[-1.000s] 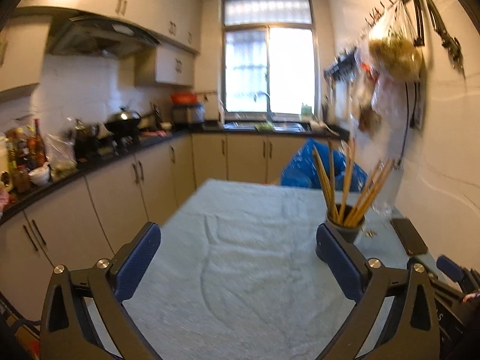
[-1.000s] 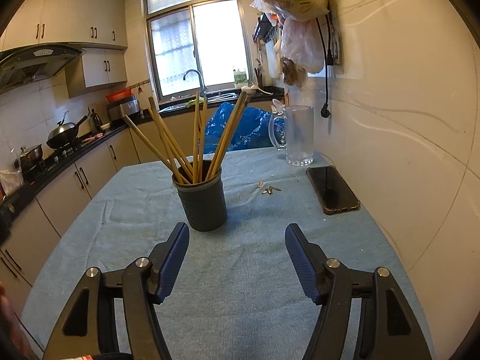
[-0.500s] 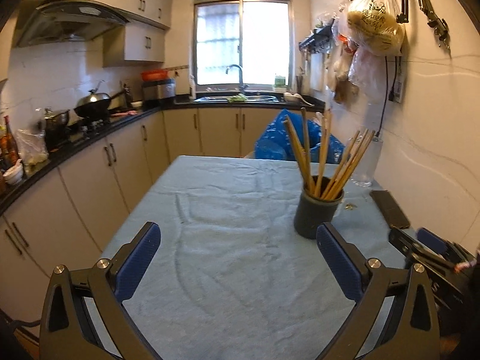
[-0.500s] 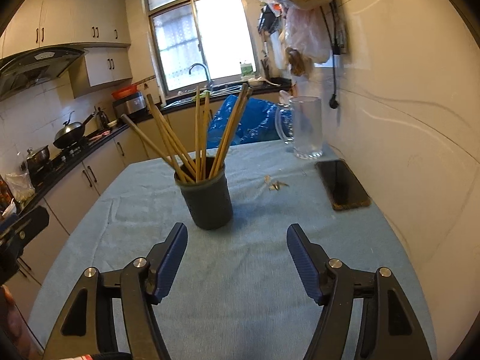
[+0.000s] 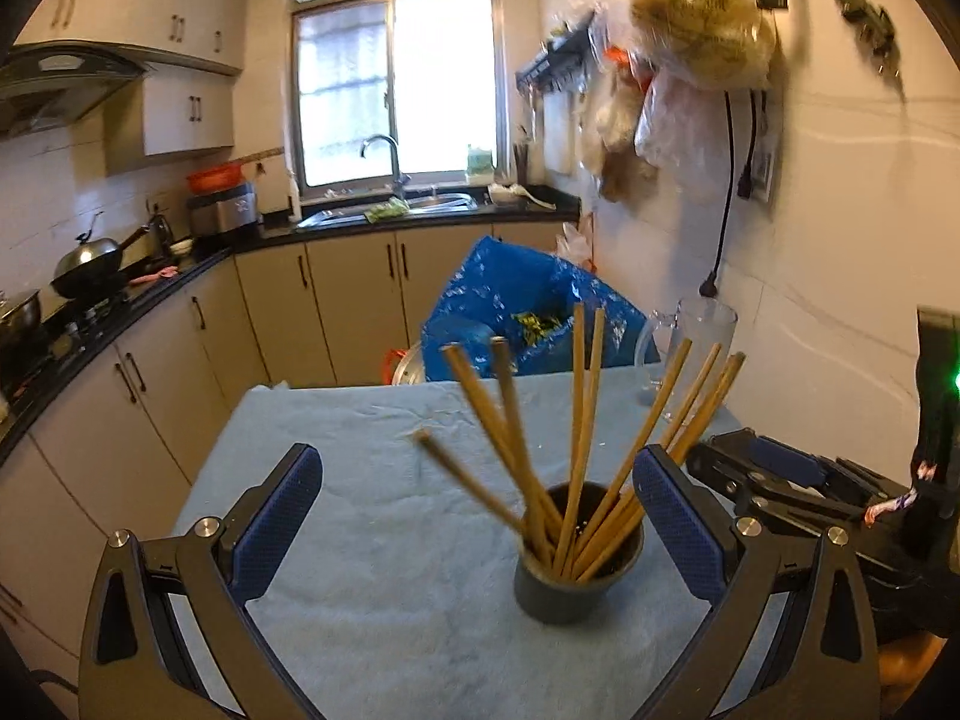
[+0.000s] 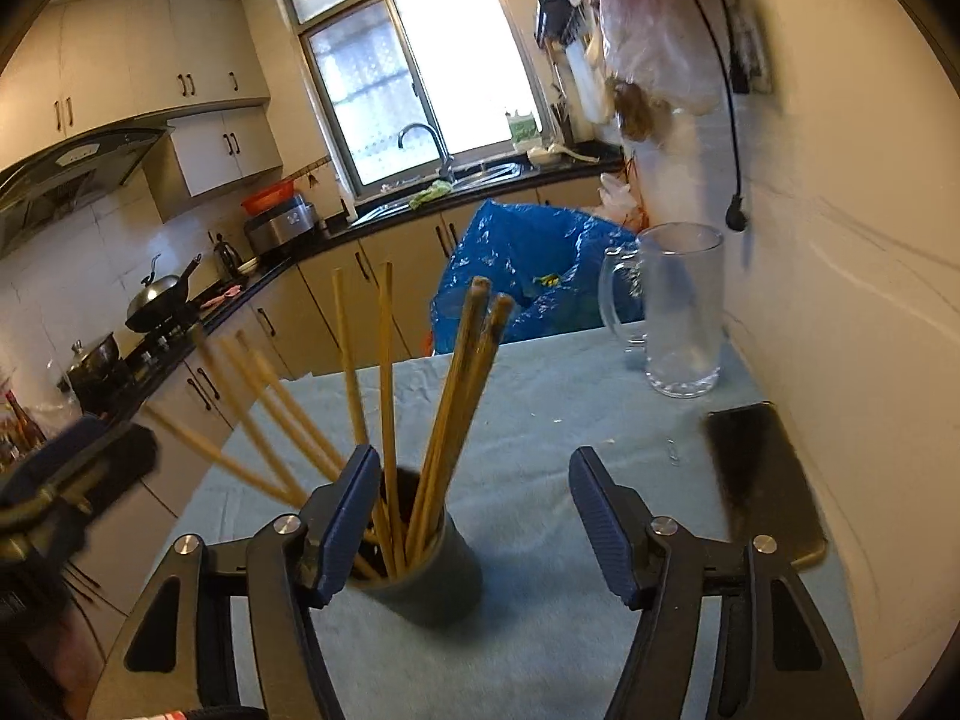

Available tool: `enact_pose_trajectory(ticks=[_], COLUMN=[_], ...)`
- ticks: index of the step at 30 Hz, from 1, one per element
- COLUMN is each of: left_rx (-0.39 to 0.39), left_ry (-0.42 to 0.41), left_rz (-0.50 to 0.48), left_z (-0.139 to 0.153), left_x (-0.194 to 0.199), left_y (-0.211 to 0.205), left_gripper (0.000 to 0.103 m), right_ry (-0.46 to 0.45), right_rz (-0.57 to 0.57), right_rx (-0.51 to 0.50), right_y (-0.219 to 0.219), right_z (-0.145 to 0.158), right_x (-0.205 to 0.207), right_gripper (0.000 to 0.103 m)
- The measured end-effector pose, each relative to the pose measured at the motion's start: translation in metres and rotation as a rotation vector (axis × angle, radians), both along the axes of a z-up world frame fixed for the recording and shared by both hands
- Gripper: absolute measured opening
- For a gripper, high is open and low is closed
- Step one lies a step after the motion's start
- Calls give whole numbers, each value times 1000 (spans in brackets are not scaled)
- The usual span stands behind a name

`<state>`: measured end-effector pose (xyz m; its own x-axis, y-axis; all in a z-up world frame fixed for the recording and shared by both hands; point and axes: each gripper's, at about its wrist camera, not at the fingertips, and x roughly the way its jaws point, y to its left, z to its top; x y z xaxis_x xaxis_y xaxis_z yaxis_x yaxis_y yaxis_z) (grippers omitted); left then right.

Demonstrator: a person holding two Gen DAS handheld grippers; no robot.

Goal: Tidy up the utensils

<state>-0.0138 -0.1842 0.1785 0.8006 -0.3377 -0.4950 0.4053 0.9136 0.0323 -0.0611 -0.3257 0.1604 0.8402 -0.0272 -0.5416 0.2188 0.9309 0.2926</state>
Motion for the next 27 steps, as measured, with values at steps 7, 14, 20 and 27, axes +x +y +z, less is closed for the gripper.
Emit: enact_pose_trajectory(ticks=[7,14,20,27], left_rx=[58,32,-11,-32], left_ry=[42,118,142,171], left_rz=[11,4,-23,-60], left_z=[-16,-21,-14,-15], left_x=[30,43,35,16], left_y=[-27,-30,-21,-18], left_gripper=[74,22,11,9], right_ry=[18,15,2,-18], right_rz=[6,41,73,89], right_rx=[85,107,118,120], right_y=[-14,-15,-8,1], right_z=[-6,-4,1,8], right_x=[29,35,32,21], right_gripper=[32,9,8,9])
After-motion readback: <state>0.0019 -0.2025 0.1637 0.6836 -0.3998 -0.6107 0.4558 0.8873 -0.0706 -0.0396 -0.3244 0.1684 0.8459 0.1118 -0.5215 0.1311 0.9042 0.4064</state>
